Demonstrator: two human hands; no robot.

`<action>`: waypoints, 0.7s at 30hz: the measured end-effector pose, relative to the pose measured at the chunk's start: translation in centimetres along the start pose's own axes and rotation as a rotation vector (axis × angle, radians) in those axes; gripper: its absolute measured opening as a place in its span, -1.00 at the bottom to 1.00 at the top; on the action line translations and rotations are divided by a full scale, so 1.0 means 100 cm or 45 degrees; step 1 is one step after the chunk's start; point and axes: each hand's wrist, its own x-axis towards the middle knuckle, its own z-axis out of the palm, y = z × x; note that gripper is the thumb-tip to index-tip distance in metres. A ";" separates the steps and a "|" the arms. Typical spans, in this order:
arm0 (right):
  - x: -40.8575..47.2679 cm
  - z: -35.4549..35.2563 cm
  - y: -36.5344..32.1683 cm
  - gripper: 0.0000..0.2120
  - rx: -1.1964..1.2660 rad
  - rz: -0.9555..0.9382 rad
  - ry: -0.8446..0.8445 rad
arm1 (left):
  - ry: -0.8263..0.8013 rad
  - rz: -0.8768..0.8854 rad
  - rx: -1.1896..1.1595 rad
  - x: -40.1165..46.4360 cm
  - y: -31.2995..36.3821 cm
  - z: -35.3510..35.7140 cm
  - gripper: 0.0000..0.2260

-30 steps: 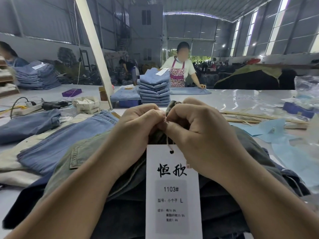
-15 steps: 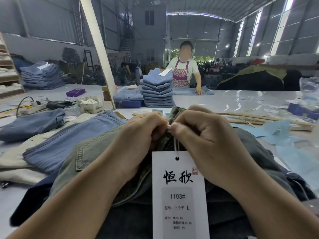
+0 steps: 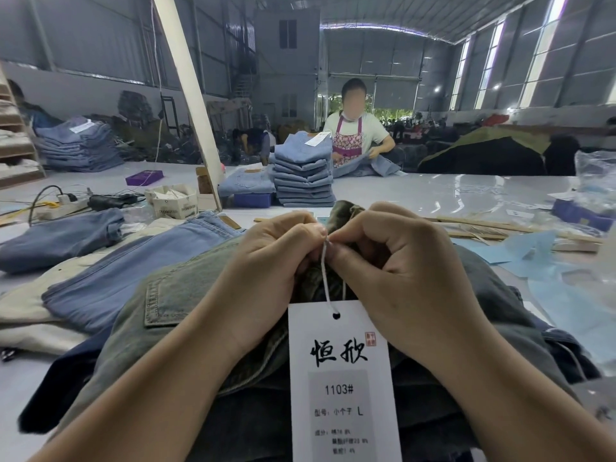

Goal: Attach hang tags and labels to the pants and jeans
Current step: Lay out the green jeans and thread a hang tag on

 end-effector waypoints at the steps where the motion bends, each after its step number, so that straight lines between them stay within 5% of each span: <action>1: -0.001 0.000 -0.001 -0.91 -0.002 -0.019 0.010 | 0.006 0.002 0.004 0.000 0.000 0.001 -0.71; 10: -0.002 0.002 -0.005 -0.91 -0.006 0.008 0.078 | 0.012 -0.083 -0.250 -0.001 0.005 0.003 -0.81; 21: 0.000 0.001 -0.005 -0.82 0.002 -0.043 0.028 | -0.055 0.026 -0.089 -0.004 0.006 0.003 -0.70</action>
